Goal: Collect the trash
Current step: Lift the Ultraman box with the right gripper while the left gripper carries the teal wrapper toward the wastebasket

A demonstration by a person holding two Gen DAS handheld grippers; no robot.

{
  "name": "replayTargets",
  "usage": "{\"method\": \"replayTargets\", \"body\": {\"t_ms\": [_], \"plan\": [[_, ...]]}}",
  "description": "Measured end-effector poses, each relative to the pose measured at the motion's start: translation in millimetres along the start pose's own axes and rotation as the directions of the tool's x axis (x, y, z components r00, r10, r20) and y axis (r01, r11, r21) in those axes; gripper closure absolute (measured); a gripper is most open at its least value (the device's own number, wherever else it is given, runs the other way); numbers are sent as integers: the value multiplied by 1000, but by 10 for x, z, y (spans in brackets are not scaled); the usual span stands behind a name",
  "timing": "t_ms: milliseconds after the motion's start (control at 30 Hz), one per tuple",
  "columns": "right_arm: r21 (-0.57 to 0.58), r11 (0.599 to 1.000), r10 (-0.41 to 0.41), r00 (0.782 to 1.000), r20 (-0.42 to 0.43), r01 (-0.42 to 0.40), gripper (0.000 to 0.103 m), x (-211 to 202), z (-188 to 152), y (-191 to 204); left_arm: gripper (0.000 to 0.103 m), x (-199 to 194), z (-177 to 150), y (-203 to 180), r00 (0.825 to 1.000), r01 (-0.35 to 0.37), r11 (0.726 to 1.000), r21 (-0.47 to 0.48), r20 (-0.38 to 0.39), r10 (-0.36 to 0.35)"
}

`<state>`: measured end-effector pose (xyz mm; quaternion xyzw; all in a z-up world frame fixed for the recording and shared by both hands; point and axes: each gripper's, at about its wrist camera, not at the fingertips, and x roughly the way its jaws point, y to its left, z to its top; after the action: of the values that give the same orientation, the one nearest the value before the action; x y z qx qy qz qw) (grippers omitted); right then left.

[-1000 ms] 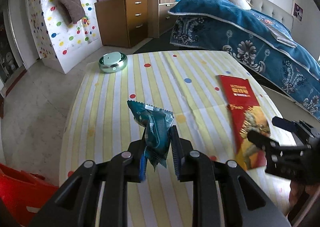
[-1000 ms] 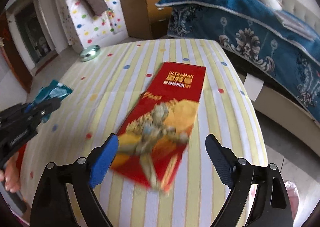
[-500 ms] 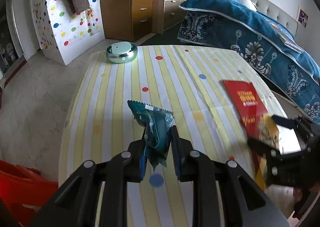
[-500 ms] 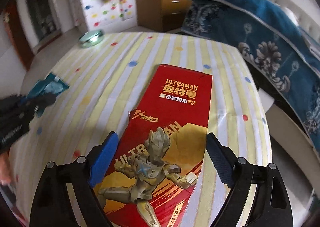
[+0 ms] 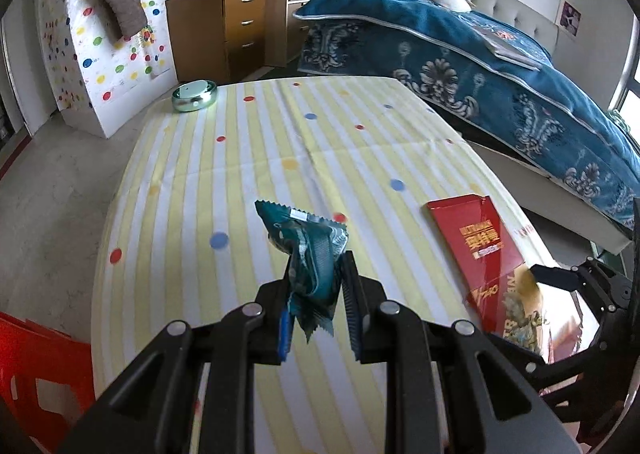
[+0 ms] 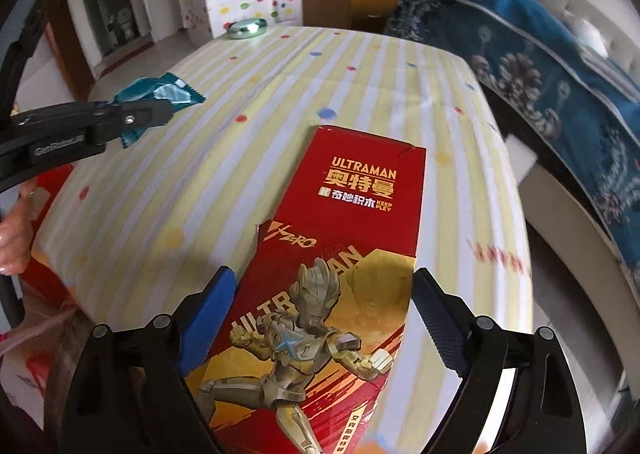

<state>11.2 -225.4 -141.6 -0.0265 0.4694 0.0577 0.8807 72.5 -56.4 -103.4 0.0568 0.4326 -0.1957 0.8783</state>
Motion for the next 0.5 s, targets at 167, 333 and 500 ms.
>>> {"method": "replayTargets", "body": {"t_ms": [167, 333, 500], "plan": [[100, 995, -16, 999, 33, 13, 13, -205, -276, -9, 83, -104, -89, -107, 1000, -4, 1000, 14, 4, 4], [165, 985, -58, 998, 28, 53, 13, -237, -520, -17, 83, -150, -125, -166, 1000, -12, 1000, 29, 2, 12], [218, 975, -43, 999, -5, 43, 13, -216, -628, 36, 83, -168, -166, -203, 1000, -10, 999, 42, 1, 10]]}}
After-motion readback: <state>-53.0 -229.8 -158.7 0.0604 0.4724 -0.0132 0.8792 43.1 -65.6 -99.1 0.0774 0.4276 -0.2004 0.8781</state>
